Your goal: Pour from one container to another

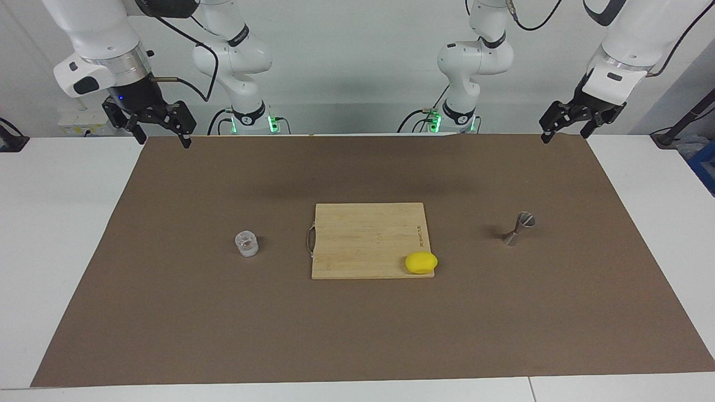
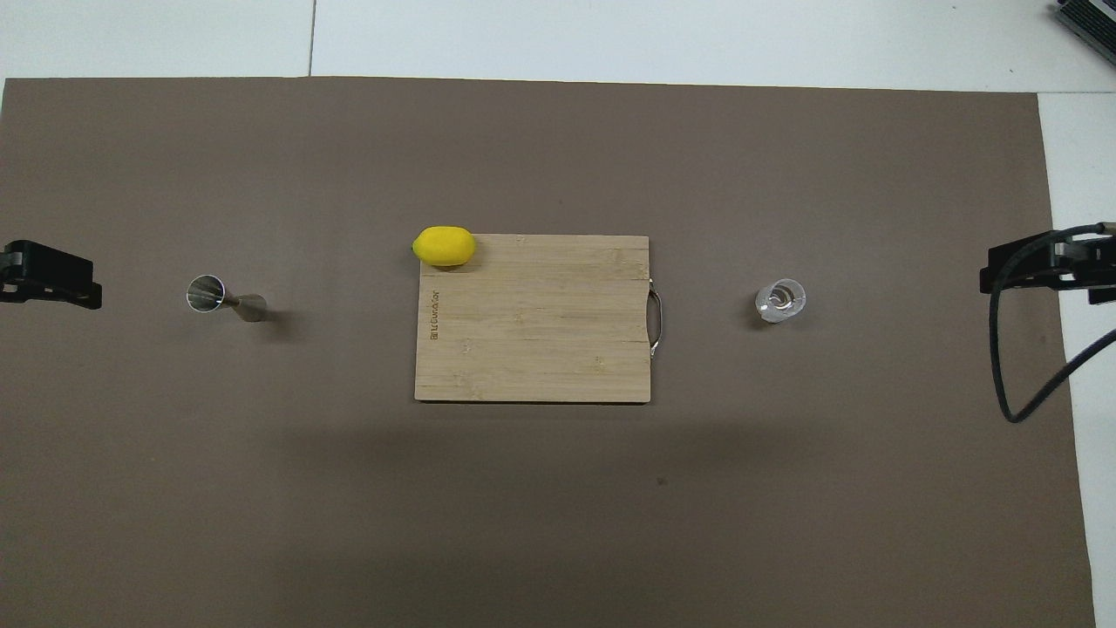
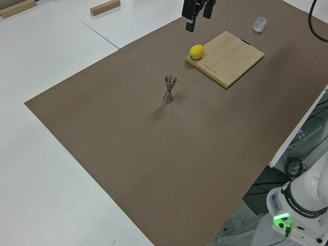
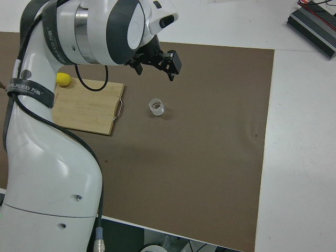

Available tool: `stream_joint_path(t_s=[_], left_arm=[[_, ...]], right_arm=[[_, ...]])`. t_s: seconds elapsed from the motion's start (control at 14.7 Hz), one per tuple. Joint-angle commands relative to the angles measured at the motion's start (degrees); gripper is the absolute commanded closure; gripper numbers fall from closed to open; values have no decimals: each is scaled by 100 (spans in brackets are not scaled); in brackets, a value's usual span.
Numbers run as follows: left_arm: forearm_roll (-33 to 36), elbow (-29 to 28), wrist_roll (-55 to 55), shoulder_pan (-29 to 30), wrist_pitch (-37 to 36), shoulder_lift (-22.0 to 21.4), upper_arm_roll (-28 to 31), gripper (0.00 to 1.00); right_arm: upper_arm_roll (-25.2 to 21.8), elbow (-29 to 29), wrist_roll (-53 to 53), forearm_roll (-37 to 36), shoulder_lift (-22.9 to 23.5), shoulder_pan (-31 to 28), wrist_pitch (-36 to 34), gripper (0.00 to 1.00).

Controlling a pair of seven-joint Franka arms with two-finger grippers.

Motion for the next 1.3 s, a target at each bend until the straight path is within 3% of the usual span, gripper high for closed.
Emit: stream_joint_path(t_s=[0.0,0.41,0.55,0.75,1.23], left_arm=[[-56,-112,69,-17,242,-96,75,0],[-196,-401,553,475,523,-184,84,0],[-467,-726,650,799,717,-350,84,0],[-513,-754,641,810,691,-395,75,0],[-548,-736,580,669,700,-395,-4,0]], right_arm=[[32,-347,-7,38,-203,-71,68,0],[-20,-620,89,38,-230,-325,560,0],[-12,-821,701,64,-151,-466,935,0],[-12,-1130,1538,422,121,-536,1684,0],[-12,-1148,2523,767,166,-528,1484,0]])
